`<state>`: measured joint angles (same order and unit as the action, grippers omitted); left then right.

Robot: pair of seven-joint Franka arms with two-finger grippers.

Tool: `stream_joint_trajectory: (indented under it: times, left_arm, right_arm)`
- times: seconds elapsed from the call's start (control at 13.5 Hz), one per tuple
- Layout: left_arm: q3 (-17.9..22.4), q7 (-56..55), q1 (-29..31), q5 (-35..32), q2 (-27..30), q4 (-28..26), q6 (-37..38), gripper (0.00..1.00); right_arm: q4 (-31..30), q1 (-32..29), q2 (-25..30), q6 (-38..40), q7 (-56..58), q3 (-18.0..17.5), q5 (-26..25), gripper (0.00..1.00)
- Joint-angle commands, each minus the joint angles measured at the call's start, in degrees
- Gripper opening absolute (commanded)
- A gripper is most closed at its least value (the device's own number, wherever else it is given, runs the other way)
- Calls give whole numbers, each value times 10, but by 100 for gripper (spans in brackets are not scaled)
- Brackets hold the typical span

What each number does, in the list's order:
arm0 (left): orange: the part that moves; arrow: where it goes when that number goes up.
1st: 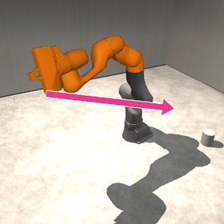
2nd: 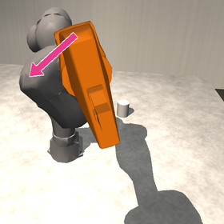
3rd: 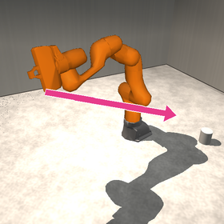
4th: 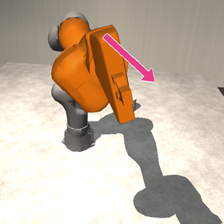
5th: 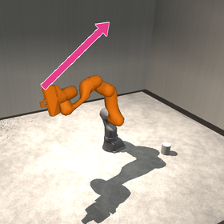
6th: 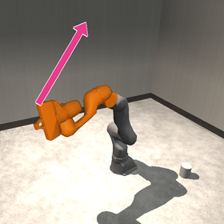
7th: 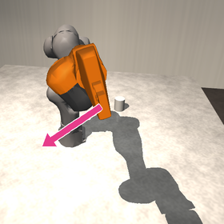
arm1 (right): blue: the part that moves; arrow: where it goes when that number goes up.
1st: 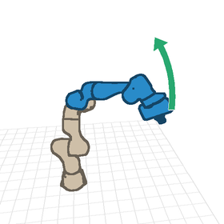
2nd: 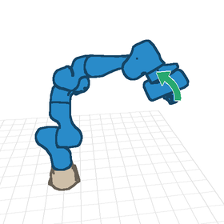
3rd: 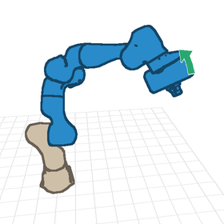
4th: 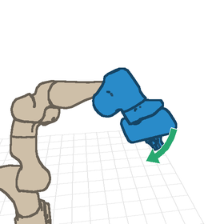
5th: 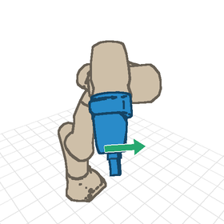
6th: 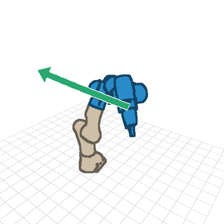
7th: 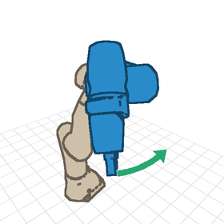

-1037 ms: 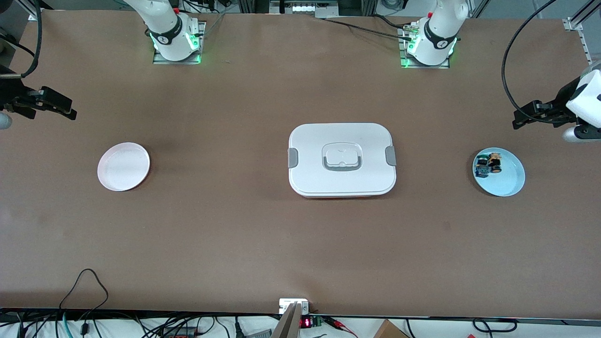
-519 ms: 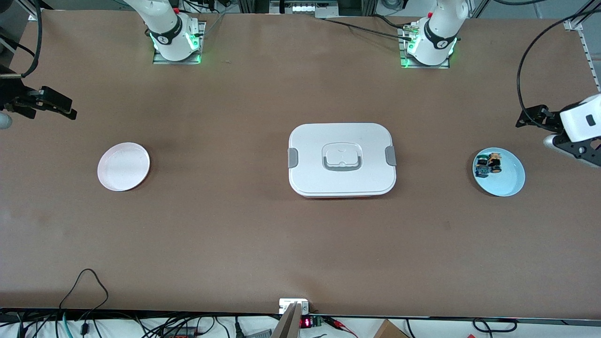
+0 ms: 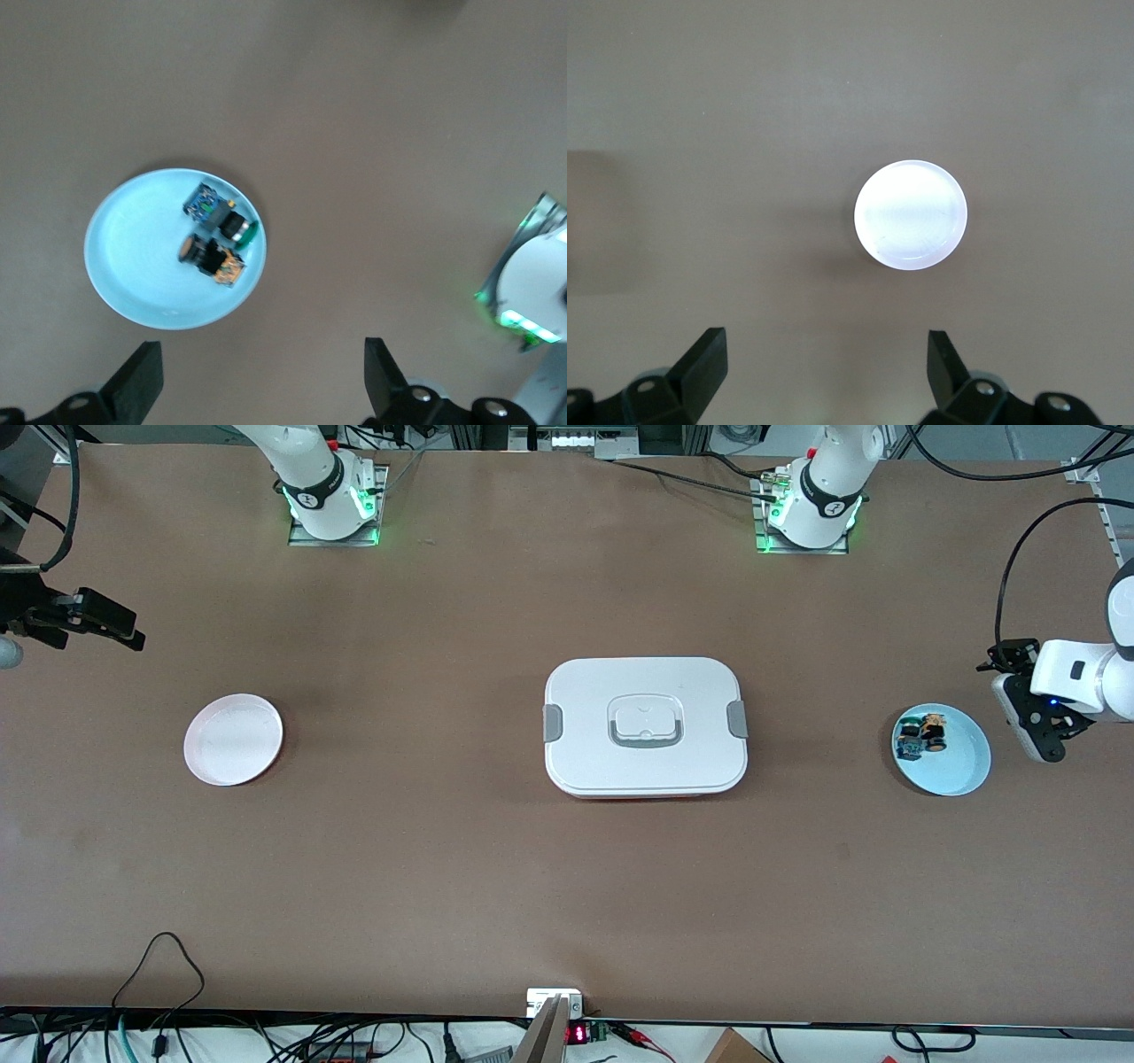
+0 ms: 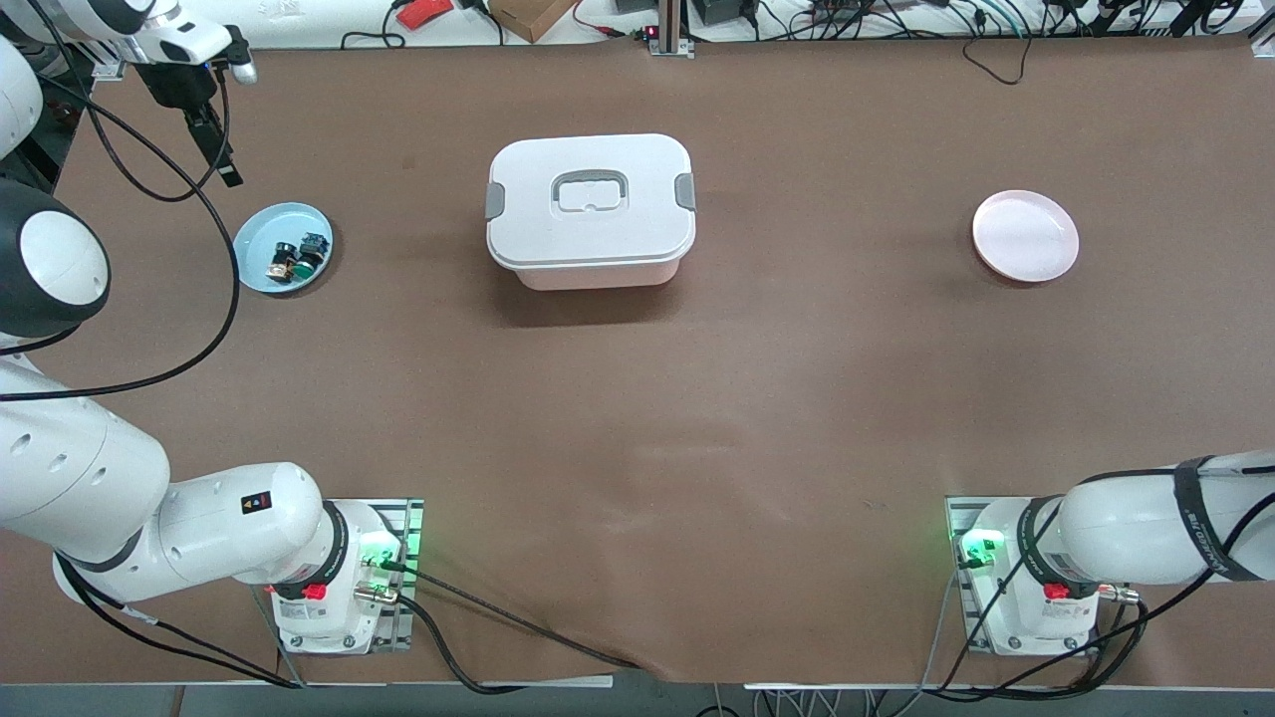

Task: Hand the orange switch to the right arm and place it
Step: 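Move the left gripper down over the orange switch on the blue plate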

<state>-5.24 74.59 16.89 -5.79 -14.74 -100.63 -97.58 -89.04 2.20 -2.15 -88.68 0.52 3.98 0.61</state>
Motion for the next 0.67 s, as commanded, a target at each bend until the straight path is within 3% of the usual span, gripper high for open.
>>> stream_joint_trajectory:
  times: [0.0,0.3,0.59]
  left_arm:
    - [-5,141,15,-11,10,-65,-100,100]
    - [-6,234,52,-11,12,-154,-232,100]
    - [-11,339,61,-11,-12,-178,-318,100]
  right_arm:
    - [1,-9,5,9,-4,-9,-7,100]
    - [1,-11,1,10,-6,-7,-7,100]
    - [0,-13,3,7,3,-6,-8,100]
